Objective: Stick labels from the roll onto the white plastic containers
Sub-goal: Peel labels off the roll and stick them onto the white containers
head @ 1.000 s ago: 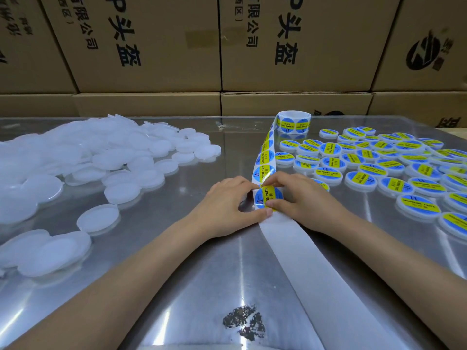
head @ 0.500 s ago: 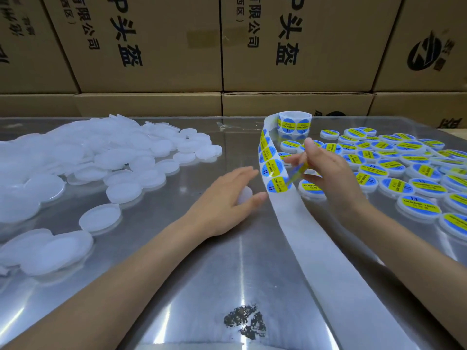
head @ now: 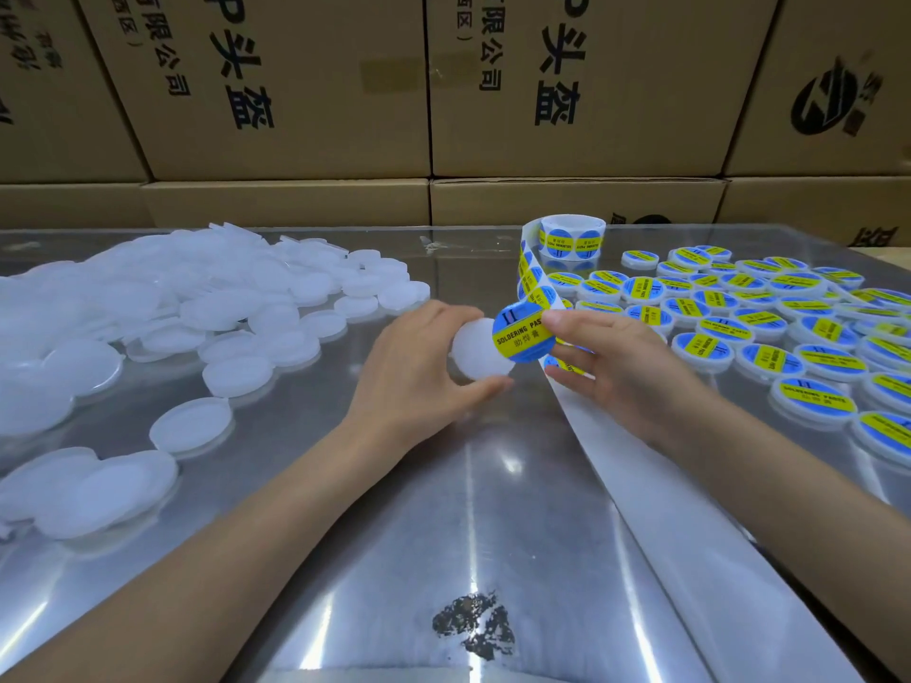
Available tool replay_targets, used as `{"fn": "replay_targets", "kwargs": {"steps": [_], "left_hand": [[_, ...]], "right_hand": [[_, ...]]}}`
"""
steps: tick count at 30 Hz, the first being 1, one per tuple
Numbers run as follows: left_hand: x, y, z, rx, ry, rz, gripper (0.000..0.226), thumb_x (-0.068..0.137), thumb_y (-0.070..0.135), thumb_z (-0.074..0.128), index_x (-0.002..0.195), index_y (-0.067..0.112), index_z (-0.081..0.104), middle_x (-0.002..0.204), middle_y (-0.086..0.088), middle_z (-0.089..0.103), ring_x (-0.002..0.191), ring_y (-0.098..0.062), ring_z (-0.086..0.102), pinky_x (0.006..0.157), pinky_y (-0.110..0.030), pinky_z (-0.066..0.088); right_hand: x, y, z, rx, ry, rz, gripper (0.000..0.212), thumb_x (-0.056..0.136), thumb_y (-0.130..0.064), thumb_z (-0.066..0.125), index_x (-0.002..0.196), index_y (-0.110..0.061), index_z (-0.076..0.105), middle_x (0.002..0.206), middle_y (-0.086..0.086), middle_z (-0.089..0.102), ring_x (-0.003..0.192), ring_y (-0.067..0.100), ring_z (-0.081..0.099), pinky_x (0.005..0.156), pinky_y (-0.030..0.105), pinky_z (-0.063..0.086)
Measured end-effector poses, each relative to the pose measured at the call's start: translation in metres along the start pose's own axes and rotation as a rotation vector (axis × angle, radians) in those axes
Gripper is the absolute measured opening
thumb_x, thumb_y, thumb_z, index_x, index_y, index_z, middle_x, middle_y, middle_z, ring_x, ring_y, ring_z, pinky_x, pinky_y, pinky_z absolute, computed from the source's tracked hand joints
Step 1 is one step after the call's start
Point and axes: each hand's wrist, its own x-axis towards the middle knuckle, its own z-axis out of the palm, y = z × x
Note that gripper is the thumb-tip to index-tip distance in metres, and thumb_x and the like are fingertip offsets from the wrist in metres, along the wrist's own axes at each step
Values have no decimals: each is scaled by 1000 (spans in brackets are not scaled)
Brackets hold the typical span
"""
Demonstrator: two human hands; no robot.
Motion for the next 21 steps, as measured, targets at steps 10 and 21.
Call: {"fn": "replay_targets", "kwargs": {"steps": [10, 21], "left_hand": [[-1, 13, -1, -16, 56, 108, 59, 66, 55, 77, 110, 16, 66, 95, 2, 65, 85, -15, 58, 77, -36, 45], [-2, 16, -1, 3, 88, 128, 59, 64, 57, 78, 107, 17, 67, 90, 4, 65, 79, -15, 57, 73, -34, 45]], "right_hand": [[-1, 6, 5, 164, -52, 144, 30, 74, -25, 70, 101, -13, 70, 109, 6, 71, 99, 17, 68, 92, 30, 52], [-4, 4, 9, 184, -45, 152, 18, 84, -20, 65, 100, -12, 69, 101, 7, 73, 82, 13, 71, 81, 24, 55]]}}
